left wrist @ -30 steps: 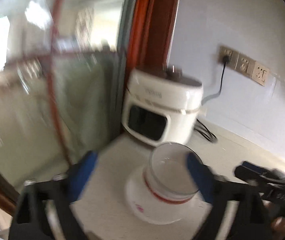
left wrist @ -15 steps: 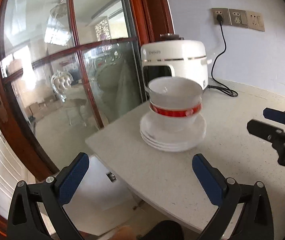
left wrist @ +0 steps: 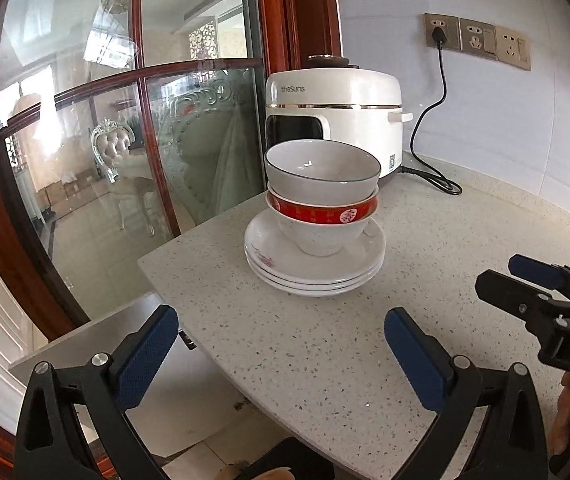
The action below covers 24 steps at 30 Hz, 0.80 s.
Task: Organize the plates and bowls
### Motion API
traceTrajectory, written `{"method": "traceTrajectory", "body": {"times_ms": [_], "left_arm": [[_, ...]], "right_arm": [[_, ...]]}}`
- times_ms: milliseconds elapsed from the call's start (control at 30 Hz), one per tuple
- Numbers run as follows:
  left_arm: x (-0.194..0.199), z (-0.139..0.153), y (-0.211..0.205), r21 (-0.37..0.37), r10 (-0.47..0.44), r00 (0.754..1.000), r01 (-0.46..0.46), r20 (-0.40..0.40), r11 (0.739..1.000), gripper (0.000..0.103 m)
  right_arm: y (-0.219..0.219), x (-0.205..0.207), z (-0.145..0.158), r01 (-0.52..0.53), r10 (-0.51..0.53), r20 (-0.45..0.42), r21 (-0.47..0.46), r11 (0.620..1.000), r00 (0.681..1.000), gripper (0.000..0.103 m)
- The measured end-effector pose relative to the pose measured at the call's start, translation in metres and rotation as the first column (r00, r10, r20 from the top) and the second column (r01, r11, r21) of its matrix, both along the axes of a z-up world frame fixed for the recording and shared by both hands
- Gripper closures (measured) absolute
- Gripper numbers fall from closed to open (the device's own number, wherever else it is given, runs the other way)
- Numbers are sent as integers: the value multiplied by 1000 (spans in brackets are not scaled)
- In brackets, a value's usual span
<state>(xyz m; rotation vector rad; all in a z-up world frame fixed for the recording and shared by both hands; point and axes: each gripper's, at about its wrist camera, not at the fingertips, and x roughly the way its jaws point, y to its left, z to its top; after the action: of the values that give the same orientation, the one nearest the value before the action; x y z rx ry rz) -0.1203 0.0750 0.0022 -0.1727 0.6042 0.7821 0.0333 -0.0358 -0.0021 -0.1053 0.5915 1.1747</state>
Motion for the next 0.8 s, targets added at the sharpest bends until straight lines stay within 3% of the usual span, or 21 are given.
{"method": "traceTrajectory", "body": {"times_ms": [800], "left_arm": [[0, -3, 0, 1, -8, 1000, 8, -13, 1000, 0]], "right_arm": [[9, -1, -8, -15, 14, -22, -36, 999, 1000, 20]]}}
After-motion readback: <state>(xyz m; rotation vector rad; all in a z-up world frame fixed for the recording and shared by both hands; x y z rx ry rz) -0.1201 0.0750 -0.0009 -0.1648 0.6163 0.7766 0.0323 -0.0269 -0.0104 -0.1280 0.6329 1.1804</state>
